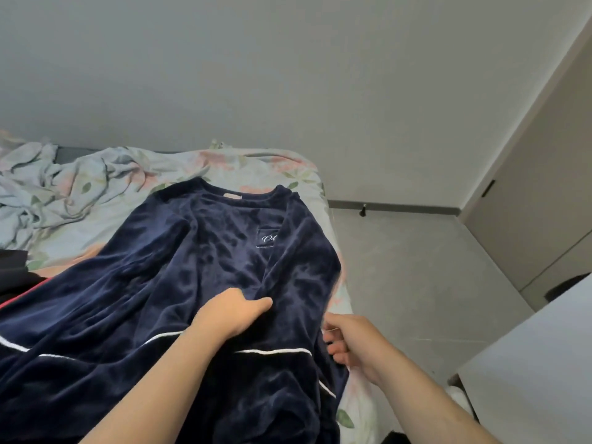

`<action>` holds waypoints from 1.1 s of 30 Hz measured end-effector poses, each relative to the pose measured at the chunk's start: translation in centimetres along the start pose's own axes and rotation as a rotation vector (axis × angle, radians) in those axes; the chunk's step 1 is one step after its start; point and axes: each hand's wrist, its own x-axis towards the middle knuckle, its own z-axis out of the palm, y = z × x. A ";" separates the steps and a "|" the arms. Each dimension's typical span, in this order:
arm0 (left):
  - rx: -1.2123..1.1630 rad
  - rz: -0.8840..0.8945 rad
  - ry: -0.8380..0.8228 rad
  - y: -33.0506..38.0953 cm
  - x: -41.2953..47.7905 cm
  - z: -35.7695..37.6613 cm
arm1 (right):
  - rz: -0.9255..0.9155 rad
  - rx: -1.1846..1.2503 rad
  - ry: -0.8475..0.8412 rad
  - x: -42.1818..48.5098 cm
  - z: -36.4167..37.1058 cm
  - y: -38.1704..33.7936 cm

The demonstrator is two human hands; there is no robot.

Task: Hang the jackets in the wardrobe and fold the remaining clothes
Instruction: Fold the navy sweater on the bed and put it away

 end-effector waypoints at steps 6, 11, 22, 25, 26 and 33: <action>-0.194 0.209 0.033 7.5 11.1 -0.9 | -0.049 0.193 0.073 8.9 -1.5 -3.5; -0.574 0.033 -0.082 11.5 19.8 -0.3 | -0.027 0.494 0.009 13.5 -1.4 -5.8; -1.016 -0.155 0.185 6.7 28.0 -5.5 | -0.172 0.571 -0.055 18.4 4.1 -11.2; -1.112 -0.141 0.089 4.0 26.8 -4.7 | -0.138 0.494 -0.023 18.7 5.4 -10.6; -1.157 -0.118 0.046 3.8 25.9 -4.6 | -0.141 0.495 -0.011 18.4 5.3 -10.3; -0.685 -0.125 -0.109 1.6 13.9 -2.1 | -0.206 0.292 -0.125 11.4 4.4 -6.5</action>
